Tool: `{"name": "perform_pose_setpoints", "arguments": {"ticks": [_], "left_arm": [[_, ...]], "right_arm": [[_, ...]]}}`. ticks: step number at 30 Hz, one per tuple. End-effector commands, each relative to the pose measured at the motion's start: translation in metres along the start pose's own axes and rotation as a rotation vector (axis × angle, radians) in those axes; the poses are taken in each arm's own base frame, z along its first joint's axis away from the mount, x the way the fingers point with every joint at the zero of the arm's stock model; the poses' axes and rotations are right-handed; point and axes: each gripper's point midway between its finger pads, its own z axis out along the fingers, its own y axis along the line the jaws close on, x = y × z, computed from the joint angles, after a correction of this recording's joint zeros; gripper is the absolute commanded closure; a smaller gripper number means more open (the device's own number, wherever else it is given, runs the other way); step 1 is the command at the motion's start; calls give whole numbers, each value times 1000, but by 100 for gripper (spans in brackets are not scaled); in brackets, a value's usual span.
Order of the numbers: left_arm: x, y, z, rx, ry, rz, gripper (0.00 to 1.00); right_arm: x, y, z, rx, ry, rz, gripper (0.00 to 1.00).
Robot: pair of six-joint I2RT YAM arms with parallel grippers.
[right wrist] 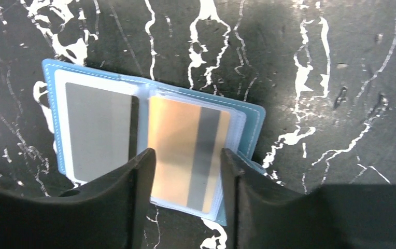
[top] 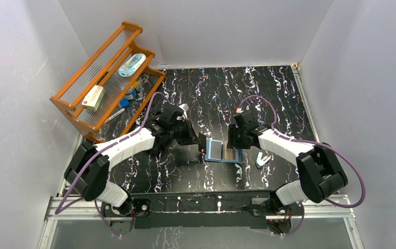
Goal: Put the credit cards into the card holder
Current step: Insert the credit card into the card holder.
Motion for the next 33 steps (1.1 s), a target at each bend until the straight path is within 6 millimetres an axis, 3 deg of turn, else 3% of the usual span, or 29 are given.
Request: {"name": "perform_pose_setpoints", "arguments": {"ticks": [1,9,12,21,25,33], "left_arm": [[-10,-43,-13,181,-31,21,100],[-16,-68,0,314,-15,61,100],[-19,-69,6,315,-16,65,100],[-21,-65,30,308,9,40,100],[-21,-64,36,306,17,36,100],[-19,-66,45,327,24,35,100]], "right_arm": [[-6,-15,4,87,-26,-24,49],[-7,-16,2,95,-38,-24,63],[-11,-17,-2,110,-46,-24,63],[-16,-20,-12,90,-53,-5,47],[-11,-23,-8,71,-31,5,48],[-4,-30,-3,53,-10,20,59]]}}
